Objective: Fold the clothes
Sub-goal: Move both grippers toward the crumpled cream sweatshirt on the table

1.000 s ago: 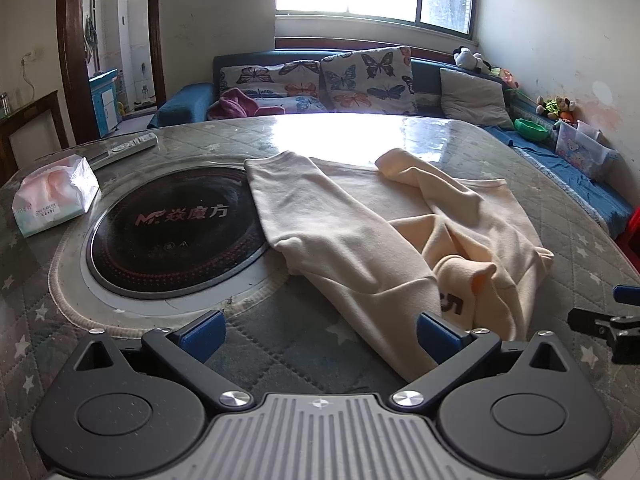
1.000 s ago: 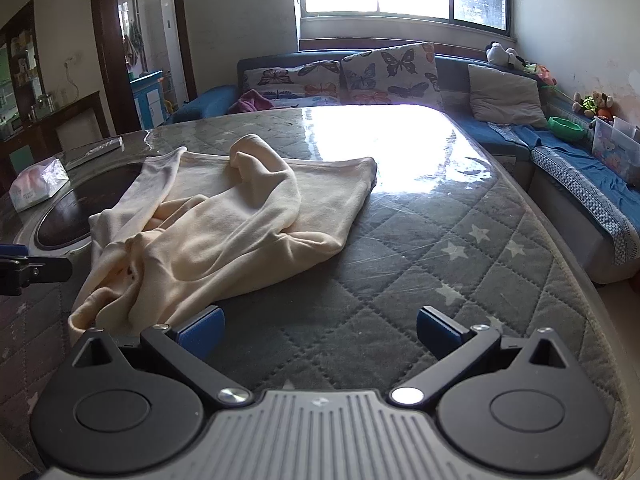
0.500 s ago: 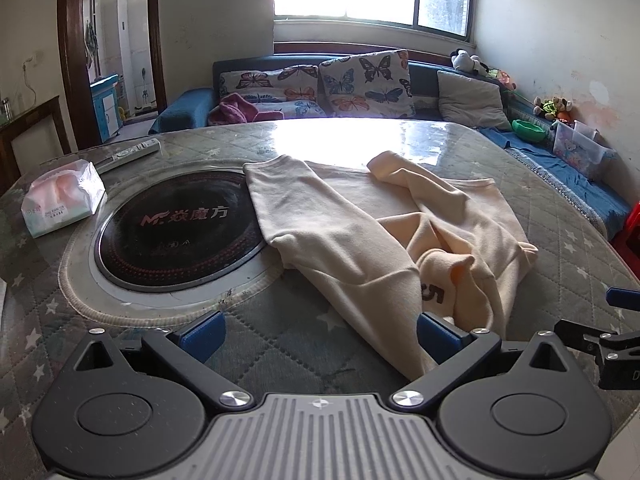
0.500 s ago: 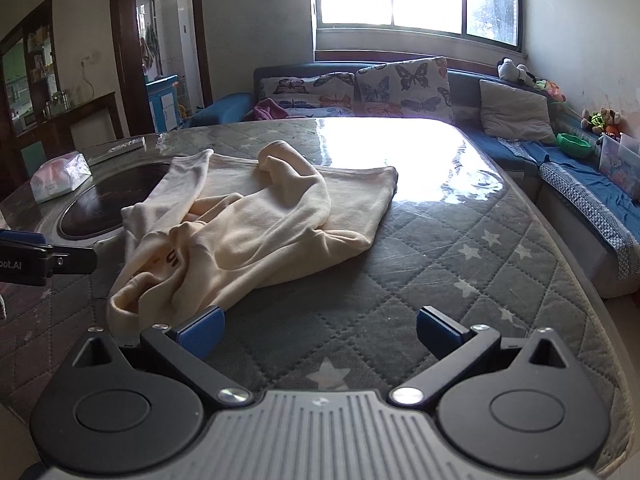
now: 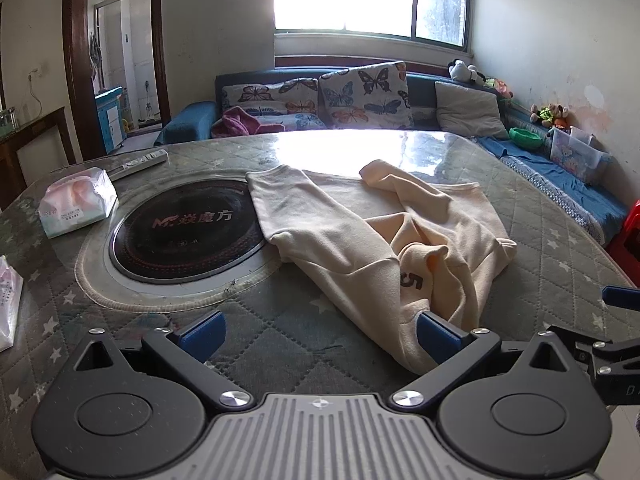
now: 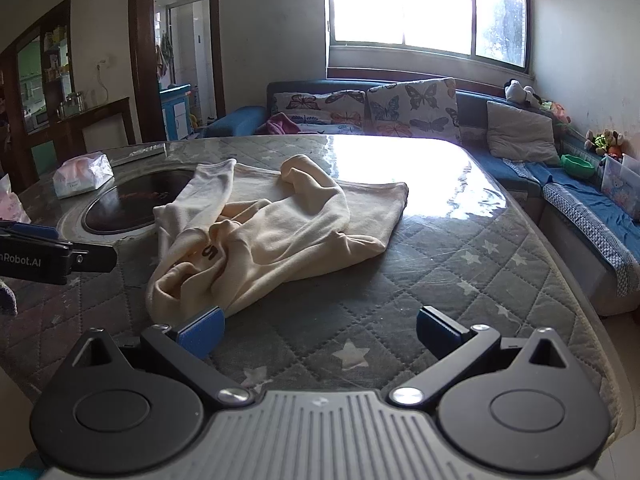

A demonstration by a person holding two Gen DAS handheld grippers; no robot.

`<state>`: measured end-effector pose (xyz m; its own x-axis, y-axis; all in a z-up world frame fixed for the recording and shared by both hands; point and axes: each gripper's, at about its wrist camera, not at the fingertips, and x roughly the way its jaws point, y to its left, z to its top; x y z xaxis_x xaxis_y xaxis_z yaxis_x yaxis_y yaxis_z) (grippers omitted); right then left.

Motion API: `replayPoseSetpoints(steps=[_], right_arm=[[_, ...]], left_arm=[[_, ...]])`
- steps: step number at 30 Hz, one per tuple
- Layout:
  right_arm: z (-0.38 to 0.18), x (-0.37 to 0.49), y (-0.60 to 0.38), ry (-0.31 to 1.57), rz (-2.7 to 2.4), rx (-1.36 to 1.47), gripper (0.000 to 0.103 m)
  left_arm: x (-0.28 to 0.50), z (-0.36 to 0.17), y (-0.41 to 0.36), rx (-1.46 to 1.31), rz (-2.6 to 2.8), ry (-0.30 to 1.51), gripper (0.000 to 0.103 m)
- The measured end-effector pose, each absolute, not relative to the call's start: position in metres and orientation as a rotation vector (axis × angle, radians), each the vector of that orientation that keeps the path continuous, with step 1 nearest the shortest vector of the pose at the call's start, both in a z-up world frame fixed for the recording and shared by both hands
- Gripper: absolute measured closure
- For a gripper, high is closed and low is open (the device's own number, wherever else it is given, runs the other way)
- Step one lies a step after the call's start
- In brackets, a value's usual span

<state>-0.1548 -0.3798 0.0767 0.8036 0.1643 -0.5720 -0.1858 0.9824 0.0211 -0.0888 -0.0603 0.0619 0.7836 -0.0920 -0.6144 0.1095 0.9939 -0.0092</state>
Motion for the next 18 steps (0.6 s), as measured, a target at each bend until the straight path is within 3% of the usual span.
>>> replayPoseSetpoints(steps=[12,18], right_arm=[[0.083,-0.166,-0.378,0.586,0.169,-0.051,0.0],[0.084,-0.163,-0.379,0.589,0.178,-0.051,0.0]], left_arm=[[-0.087,0.066,-0.057,0.013,-0.133,0.65,0.001],[-0.079,0.067,-0.065,0.03,-0.16,0.653,0.007]])
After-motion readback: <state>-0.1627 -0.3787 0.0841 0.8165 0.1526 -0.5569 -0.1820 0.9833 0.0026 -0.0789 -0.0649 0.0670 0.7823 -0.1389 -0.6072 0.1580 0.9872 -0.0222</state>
